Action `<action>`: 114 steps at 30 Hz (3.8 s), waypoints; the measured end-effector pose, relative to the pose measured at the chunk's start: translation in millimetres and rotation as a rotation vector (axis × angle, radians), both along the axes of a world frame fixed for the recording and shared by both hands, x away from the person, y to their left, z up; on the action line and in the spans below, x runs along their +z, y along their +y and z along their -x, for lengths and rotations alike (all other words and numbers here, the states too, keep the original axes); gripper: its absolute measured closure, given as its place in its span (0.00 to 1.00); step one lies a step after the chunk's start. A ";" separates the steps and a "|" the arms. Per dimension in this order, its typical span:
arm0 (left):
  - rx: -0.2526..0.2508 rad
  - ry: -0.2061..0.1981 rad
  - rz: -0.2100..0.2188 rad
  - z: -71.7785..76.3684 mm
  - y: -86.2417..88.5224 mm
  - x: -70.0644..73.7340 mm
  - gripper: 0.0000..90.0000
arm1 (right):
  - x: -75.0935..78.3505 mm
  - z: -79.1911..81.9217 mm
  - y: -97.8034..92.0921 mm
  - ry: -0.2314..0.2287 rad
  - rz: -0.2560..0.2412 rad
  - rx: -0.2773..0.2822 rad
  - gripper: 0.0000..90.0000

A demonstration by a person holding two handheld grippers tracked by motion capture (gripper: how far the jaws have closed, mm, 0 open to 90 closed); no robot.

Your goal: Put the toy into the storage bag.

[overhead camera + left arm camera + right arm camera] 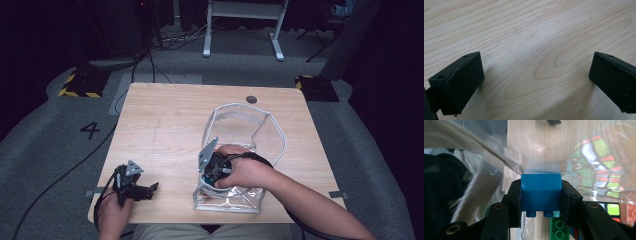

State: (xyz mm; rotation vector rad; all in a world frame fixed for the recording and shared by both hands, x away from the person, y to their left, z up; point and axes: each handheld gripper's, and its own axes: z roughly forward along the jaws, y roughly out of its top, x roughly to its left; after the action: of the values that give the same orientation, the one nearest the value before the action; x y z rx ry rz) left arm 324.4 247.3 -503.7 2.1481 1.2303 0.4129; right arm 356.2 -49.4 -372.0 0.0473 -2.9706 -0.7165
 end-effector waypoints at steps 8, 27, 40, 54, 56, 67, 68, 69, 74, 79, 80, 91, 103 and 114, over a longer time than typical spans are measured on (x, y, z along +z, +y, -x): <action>-0.001 0.000 -0.001 0.0 0.0 0.0 0.00 | -4.6 -1.5 4.9 0.020 0.046 0.011 0.65; -0.002 0.001 -0.002 -0.1 0.1 0.2 0.00 | -0.6 -9.1 -1.7 -0.009 -0.013 -0.046 0.48; -0.003 0.001 -0.002 -0.2 0.2 0.2 0.00 | 25.5 -18.4 -22.0 -0.112 -0.151 -0.145 0.44; -0.001 -0.001 -0.004 -0.1 0.1 0.1 0.00 | 72.4 -30.2 -70.2 -0.221 -0.323 -0.299 0.43; -0.003 0.001 -0.003 -0.2 0.2 0.2 0.00 | 75.8 -31.9 -80.6 -0.230 -0.332 -0.330 0.43; -0.003 0.001 -0.003 -0.2 0.2 0.2 0.00 | 79.6 -39.0 -139.0 -0.263 -0.356 -0.516 0.43; 0.000 -0.001 -0.003 -0.1 -0.1 0.1 0.00 | 78.3 -40.5 -145.4 -0.265 -0.354 -0.533 0.43; -0.001 0.000 -0.004 -0.2 0.0 0.1 0.00 | 76.7 -41.9 -151.6 -0.259 -0.360 -0.555 0.43; 0.001 -0.001 -0.003 -0.2 -0.1 0.1 0.00 | 69.7 -46.4 -182.6 -0.246 -0.373 -0.651 0.43; 0.001 -0.004 -0.002 -0.3 -0.1 -0.2 0.00 | 61.6 -48.5 -212.5 -0.249 -0.384 -0.733 0.43; 0.003 -0.004 -0.001 -0.2 -0.1 -0.2 0.00 | 59.7 -48.8 -217.9 -0.253 -0.384 -0.753 0.43; -0.049 -0.006 -0.006 -1.0 4.5 -0.2 0.00 | 28.0 -46.7 -269.0 -0.233 -0.451 -0.935 0.39; -0.050 -0.006 -0.007 -1.0 4.6 -0.1 0.00 | -12.0 -33.4 -307.9 -0.225 -0.448 -1.039 0.41; -0.100 -0.007 -0.005 -1.7 9.9 -0.2 0.00 | -74.6 -17.8 -332.7 -0.208 -0.331 -1.129 0.39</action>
State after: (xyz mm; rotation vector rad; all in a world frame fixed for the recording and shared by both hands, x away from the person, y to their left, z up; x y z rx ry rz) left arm 326.1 257.2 -503.9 2.1994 1.1140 0.3808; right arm 374.0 -382.2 -446.6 -1.6968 -2.7883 -1.3115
